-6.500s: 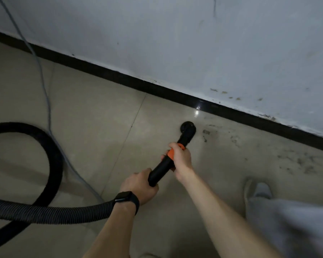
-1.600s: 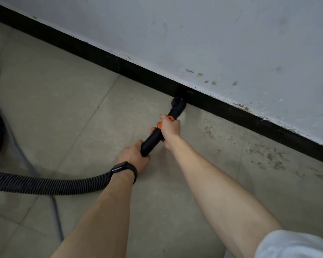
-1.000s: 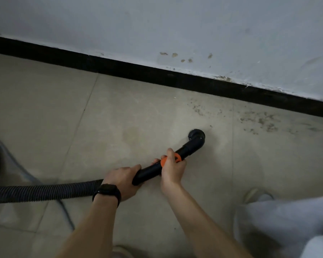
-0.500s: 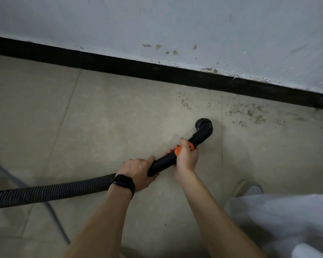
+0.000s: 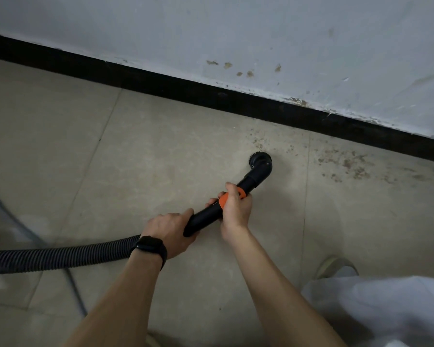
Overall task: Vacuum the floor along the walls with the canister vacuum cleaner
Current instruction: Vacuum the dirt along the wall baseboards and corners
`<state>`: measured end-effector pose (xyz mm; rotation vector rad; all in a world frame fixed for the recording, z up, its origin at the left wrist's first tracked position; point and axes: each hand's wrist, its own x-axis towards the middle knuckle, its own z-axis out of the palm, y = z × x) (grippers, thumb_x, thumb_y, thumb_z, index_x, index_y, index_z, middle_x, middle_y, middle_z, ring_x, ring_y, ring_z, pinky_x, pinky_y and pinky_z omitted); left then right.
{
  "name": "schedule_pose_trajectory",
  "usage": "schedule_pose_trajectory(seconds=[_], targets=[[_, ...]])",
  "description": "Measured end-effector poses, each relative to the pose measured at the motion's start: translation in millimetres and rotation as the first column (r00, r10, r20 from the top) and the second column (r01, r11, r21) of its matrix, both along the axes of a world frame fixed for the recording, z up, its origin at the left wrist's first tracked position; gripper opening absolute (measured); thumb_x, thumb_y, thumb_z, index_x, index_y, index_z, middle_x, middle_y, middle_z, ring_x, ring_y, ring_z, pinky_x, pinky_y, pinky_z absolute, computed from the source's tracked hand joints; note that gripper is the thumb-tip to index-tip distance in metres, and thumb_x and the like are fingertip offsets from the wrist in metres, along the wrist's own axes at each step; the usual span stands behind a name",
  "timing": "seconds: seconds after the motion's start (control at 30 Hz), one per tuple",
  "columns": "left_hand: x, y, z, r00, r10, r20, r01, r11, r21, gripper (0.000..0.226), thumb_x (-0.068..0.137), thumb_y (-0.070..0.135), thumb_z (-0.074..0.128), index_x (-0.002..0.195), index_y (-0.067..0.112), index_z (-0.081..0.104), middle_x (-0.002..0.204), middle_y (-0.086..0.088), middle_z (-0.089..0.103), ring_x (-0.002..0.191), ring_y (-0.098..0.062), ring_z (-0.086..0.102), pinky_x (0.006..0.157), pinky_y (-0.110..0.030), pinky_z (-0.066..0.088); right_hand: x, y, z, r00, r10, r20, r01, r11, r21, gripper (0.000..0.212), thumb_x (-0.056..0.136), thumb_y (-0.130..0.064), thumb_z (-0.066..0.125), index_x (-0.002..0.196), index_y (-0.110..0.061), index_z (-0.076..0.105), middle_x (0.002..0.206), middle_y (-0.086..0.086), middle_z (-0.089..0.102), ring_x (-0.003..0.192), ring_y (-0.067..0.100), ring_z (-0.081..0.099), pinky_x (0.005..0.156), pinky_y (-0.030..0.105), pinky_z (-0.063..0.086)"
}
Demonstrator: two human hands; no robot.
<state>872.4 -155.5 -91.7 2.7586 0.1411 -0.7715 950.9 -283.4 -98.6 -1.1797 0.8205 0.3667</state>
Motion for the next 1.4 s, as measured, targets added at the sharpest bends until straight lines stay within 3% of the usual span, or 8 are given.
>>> schedule_pose_trajectory(seconds=[0.27,0.43,0.6,0.8,0.97,1.17,1.4], targets=[[8,1,-6,0.998,0.058,0.022,-0.058,0.998,0.002,0.033,0.094,0.058,0.046,0.107,0.028,0.041,0.090,0.005,0.061,0.078,-0.025,0.061,0.062,-0.031,0.042,17,6,-4,0.998,0.059,0.009,-0.059,0.998,0.011,0.020,0.095,-0.011,0.063,0.107,-0.011,0.046,0.069,0.008,0.049,0.046,0.026,0.055,0.057,0.042,0.056],[16,3,-5,0.995,0.089,0.040,-0.089,0.996,-0.007,0.032,0.094,0.055,0.047,0.106,0.026,0.040,0.094,0.002,0.065,0.082,-0.027,0.064,0.061,-0.030,0.040,29,12,-5,0.995,0.096,0.017,-0.096,0.995,0.016,0.022,0.096,-0.013,0.063,0.109,-0.011,0.047,0.074,0.009,0.050,0.046,0.024,0.056,0.062,0.044,0.056],[28,2,-4,0.989,0.136,0.058,-0.136,0.991,-0.008,0.030,0.094,0.054,0.048,0.101,0.026,0.039,0.093,0.001,0.065,0.079,-0.027,0.061,0.061,-0.031,0.038,43,14,-2,0.992,0.126,0.016,-0.126,0.992,0.011,0.021,0.097,-0.013,0.063,0.111,-0.011,0.047,0.071,0.007,0.052,0.048,0.023,0.057,0.056,0.040,0.057],[52,3,-7,0.983,0.175,0.063,-0.173,0.984,-0.031,0.030,0.094,0.053,0.048,0.106,0.026,0.043,0.088,0.000,0.063,0.079,-0.027,0.062,0.066,-0.034,0.051,69,17,0,0.989,0.149,0.005,-0.149,0.989,-0.007,0.024,0.096,-0.014,0.064,0.115,-0.009,0.050,0.071,0.007,0.053,0.049,0.022,0.058,0.057,0.040,0.058],[71,0,-7,0.978,0.196,0.078,-0.195,0.981,-0.019,0.030,0.095,0.052,0.048,0.109,0.025,0.044,0.083,0.002,0.055,0.073,-0.025,0.053,0.063,-0.033,0.046,87,19,3,0.989,0.149,0.001,-0.149,0.988,-0.044,0.025,0.096,-0.015,0.063,0.117,-0.007,0.052,0.074,0.008,0.054,0.048,0.021,0.059,0.056,0.039,0.058],[83,-5,-7,0.969,0.227,0.102,-0.226,0.974,-0.017,0.031,0.095,0.051,0.048,0.109,0.024,0.043,0.093,-0.003,0.063,0.075,-0.027,0.056,0.062,-0.032,0.043,104,20,3,0.987,0.161,0.000,-0.161,0.983,-0.087,0.019,0.094,-0.014,0.064,0.108,-0.008,0.051,0.076,0.009,0.053,0.046,0.020,0.059,0.055,0.038,0.058],[66,15,-12,0.889,0.454,0.058,-0.441,0.884,-0.158,0.018,0.091,0.044,0.053,0.096,0.029,0.045,0.080,0.000,0.061,0.070,-0.025,0.060,0.061,-0.033,0.050,101,57,4,0.967,0.255,0.009,-0.253,0.961,-0.116,0.026,0.096,-0.014,0.063,0.116,-0.008,0.046,0.074,0.009,0.054,0.046,0.022,0.059,0.054,0.040,0.059]])
